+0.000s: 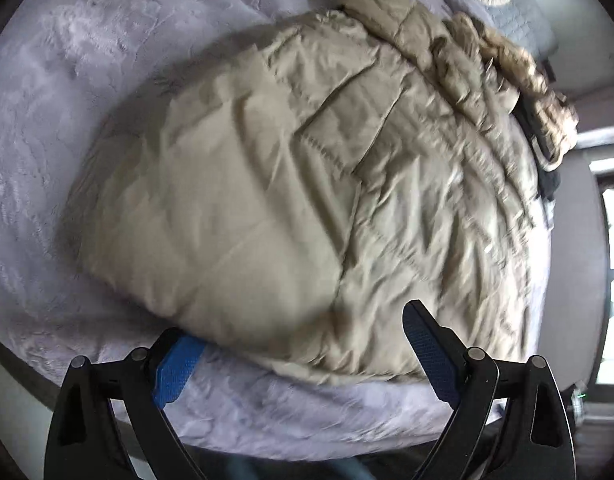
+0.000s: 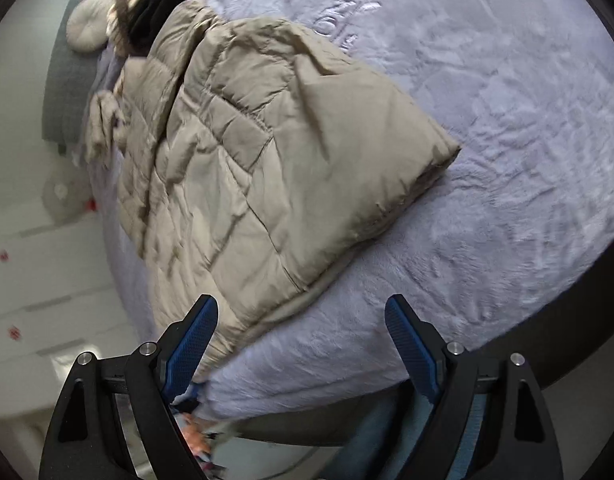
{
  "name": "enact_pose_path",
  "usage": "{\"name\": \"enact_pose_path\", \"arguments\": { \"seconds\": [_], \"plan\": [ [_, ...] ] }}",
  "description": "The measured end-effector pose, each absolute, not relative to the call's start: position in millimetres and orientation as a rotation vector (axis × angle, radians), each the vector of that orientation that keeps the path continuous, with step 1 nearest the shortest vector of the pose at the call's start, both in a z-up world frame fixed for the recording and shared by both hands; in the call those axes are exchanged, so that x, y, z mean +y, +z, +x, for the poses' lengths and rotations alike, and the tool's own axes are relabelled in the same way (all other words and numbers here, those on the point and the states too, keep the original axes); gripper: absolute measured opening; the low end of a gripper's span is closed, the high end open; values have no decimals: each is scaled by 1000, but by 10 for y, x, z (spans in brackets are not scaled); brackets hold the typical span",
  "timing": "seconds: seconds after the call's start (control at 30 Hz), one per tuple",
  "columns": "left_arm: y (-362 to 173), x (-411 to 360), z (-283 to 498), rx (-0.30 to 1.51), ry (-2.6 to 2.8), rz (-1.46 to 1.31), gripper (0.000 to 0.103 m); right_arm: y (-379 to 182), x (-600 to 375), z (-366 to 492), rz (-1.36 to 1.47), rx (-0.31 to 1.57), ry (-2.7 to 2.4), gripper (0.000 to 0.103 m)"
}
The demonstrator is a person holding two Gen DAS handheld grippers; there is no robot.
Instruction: Fold large clothes
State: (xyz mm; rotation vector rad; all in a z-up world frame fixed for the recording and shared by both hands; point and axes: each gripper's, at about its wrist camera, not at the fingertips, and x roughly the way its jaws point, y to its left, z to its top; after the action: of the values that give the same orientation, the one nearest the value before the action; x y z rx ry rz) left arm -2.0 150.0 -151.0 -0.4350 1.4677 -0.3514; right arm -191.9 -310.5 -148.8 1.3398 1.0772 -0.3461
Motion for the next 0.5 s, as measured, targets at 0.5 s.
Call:
{"name": "enact_pose_path", "arguments": {
  "seconds": [0.5],
  "plan": [
    [-1635,1297,132,1484,-437,-390,93,-1916,-3140,-1650,1481,936,-274,88]
  ]
}}
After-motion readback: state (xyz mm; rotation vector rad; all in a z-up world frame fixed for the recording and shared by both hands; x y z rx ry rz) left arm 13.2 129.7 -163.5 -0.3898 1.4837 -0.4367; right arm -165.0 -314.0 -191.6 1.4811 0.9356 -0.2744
